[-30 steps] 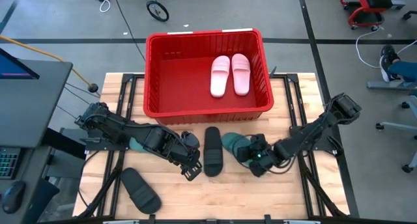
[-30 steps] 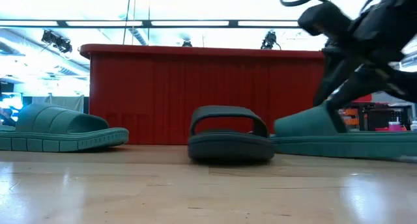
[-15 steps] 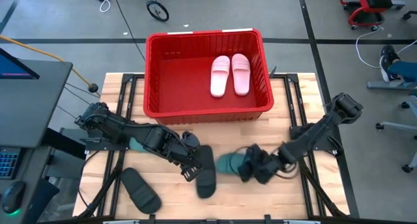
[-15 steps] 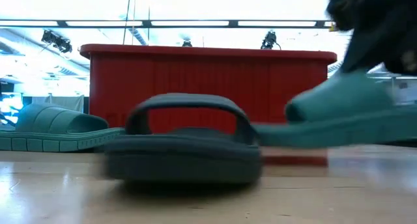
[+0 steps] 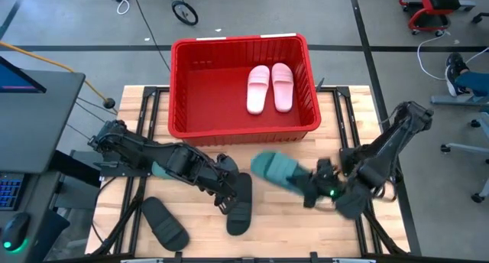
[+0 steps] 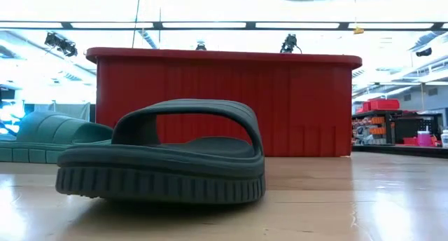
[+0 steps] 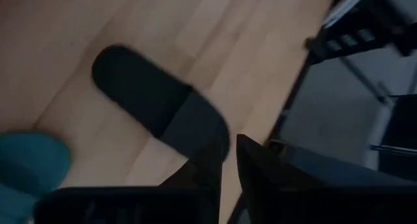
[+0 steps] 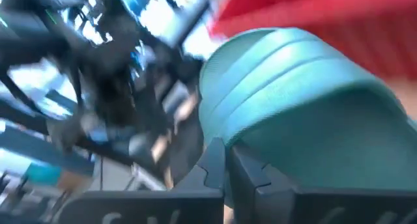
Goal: Pick and place slides into bin
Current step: Put the bottom green slide into the red container, then put the green slide into the red container
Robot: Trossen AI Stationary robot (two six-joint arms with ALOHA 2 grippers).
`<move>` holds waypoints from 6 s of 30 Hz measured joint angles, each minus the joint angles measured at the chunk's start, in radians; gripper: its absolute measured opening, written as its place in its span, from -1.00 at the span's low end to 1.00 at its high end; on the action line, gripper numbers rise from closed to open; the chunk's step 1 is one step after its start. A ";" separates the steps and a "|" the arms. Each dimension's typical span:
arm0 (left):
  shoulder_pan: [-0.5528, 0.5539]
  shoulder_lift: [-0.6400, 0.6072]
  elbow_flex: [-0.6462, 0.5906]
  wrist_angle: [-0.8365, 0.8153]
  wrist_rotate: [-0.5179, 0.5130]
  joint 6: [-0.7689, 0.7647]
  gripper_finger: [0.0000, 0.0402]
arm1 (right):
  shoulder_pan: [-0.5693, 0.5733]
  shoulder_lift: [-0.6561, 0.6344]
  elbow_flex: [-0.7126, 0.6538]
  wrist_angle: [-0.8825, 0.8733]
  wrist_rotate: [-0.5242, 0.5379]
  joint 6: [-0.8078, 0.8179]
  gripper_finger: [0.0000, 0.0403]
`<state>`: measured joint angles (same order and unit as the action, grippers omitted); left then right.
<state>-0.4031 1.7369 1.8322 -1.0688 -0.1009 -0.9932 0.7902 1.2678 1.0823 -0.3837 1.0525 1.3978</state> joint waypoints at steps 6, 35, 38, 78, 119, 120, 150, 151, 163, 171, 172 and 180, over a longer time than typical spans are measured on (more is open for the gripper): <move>-0.008 -0.014 0.197 -0.069 -0.095 0.117 -0.89 | -0.140 -0.083 0.156 0.001 0.020 -0.429 -0.98; 0.068 -0.128 0.466 0.129 -0.393 0.782 -0.91 | -1.180 0.479 0.378 0.518 -1.072 -0.915 -0.98; 0.086 -0.125 0.467 0.126 -0.393 0.792 -0.92 | -1.237 0.553 0.378 0.583 -1.122 -0.939 -0.98; 0.319 -0.119 0.468 0.126 -0.404 0.683 -0.92 | -1.426 1.161 1.062 0.176 -1.356 -1.372 -0.95; 0.243 -0.058 0.468 -0.139 -0.318 0.271 -0.88 | -1.391 0.967 1.063 0.018 -1.565 -1.362 -0.21; 0.235 -0.056 0.468 -0.192 -0.275 0.214 -0.85 | -1.384 0.932 1.063 -0.023 -1.569 -1.390 -0.23; -0.204 0.289 0.467 -0.502 -0.229 -0.601 -0.24 | -0.895 0.435 1.063 -0.765 -1.417 -1.484 -0.21; -0.206 0.278 0.468 -0.503 -0.263 -0.615 -0.25 | -0.878 0.436 1.063 -0.777 -1.417 -1.477 -0.21; -0.207 0.261 0.363 -0.503 -0.095 -0.750 -0.44 | -0.734 0.438 1.062 -0.889 -1.367 -1.477 -0.21; -0.229 0.087 0.336 -0.501 -0.220 -0.743 -0.42 | -0.722 0.438 1.062 -0.923 -1.365 -1.512 -0.21; -0.232 0.056 0.333 -0.503 -0.267 -0.730 -0.41 | -0.722 0.438 1.062 -0.925 -1.365 -1.520 -0.21; -0.233 -0.187 0.030 -0.503 -0.438 -0.786 -0.46 | -0.722 0.438 1.062 -0.936 -1.366 -1.539 -0.21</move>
<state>-0.6364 1.5497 1.8621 -1.5717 -0.5391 -1.7795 0.0677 1.7058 2.1445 -1.3199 -0.3130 -0.1412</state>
